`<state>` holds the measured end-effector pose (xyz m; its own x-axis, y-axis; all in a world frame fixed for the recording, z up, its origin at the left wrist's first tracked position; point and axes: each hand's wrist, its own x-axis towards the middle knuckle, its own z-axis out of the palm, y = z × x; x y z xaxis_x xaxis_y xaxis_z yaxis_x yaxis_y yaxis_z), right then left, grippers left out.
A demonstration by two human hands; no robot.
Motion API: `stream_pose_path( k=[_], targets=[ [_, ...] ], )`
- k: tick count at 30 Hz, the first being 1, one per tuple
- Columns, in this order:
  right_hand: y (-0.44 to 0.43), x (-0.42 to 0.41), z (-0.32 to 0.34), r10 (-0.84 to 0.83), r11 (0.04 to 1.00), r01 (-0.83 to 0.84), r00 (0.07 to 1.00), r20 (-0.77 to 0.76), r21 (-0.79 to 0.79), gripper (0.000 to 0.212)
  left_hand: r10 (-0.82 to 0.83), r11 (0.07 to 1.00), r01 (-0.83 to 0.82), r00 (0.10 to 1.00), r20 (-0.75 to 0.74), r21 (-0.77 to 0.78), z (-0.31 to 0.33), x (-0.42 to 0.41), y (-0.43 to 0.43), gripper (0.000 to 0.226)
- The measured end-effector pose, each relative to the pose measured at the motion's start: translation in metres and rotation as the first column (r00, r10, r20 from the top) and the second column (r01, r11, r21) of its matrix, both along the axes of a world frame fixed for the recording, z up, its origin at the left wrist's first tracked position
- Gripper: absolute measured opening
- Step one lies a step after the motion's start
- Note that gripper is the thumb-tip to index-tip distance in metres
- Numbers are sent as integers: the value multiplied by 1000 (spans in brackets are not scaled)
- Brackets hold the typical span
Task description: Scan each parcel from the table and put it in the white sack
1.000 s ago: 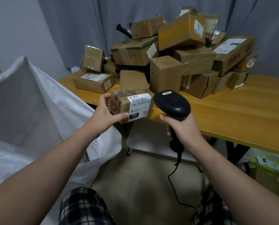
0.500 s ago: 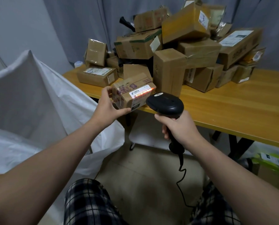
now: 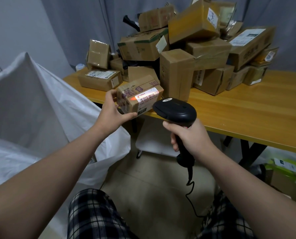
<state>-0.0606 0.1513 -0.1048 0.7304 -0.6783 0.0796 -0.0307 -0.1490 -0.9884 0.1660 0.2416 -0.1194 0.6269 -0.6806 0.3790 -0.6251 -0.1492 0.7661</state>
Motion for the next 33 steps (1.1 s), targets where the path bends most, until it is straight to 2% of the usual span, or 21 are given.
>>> stream_pose_path(
  k=[5,11,15,27,33],
  targets=[
    [0,-3,-5,-16,1000,16,1000,19,-21,28,-8,998,9,1000,19,-57,3,-9,5,89],
    [0,-4,-3,-41,995,44,999,35,-91,24,61,997,-49,978,200,-64,10,-10,9,92],
    [2,-3,0,-33,994,37,998,46,-105,24,127,990,-108,958,257,-89,11,-1,8,89],
    [1,1,-1,-42,985,54,996,78,-164,30,180,978,-141,946,271,-157,19,14,-3,88],
    [2,2,-18,-84,986,103,987,135,-135,31,99,980,-73,986,133,-186,15,7,-4,92]
  ],
)
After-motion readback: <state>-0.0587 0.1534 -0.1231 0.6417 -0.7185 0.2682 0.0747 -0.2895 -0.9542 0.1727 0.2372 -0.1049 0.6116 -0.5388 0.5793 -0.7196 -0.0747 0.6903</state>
